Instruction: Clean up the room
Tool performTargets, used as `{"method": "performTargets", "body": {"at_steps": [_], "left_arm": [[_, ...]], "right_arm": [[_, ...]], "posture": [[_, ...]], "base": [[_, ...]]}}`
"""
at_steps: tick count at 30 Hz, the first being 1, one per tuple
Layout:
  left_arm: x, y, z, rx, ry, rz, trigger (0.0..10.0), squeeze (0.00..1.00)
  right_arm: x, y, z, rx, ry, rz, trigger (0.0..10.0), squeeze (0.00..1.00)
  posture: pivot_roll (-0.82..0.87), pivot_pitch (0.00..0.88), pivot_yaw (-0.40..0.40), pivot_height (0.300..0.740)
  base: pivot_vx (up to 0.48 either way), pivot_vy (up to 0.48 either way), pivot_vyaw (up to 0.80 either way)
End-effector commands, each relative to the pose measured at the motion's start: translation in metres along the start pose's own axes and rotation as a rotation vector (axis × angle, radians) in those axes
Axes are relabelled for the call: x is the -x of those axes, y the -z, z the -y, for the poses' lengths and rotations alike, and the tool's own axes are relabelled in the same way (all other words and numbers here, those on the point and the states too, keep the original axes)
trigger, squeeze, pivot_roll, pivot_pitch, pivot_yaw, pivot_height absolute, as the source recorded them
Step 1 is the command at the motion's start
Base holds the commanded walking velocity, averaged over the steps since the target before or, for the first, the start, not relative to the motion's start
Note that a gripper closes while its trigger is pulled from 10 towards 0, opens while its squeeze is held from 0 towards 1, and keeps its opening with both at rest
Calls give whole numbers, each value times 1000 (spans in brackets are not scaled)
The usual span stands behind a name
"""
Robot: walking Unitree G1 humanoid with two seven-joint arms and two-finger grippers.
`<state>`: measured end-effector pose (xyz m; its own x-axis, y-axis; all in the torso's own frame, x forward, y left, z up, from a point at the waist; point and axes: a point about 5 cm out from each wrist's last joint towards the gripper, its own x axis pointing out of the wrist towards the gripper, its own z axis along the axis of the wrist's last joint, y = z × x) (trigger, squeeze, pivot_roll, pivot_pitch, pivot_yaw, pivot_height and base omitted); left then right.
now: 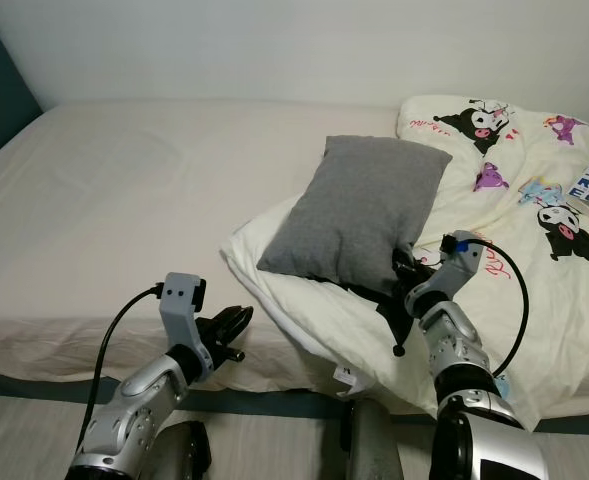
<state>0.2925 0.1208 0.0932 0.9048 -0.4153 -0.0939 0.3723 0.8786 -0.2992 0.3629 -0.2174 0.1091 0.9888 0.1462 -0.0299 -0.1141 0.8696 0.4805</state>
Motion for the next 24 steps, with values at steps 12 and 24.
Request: {"method": "performTargets", "body": {"at_steps": [12,24], "left_arm": [[2,1,-7,65,-11,-6,10000,0],[1,-1,-5,239,-16,15,10000,0]], "right_arm": [[-27,11,-106,-94,-217,116,0,0],[-23,15,-191,-126,-447,166,0,0]], "posture": [[50,186,-18,578],[48,185,-30,578]], "base": [[0,0,0],[0,0,0]]}}
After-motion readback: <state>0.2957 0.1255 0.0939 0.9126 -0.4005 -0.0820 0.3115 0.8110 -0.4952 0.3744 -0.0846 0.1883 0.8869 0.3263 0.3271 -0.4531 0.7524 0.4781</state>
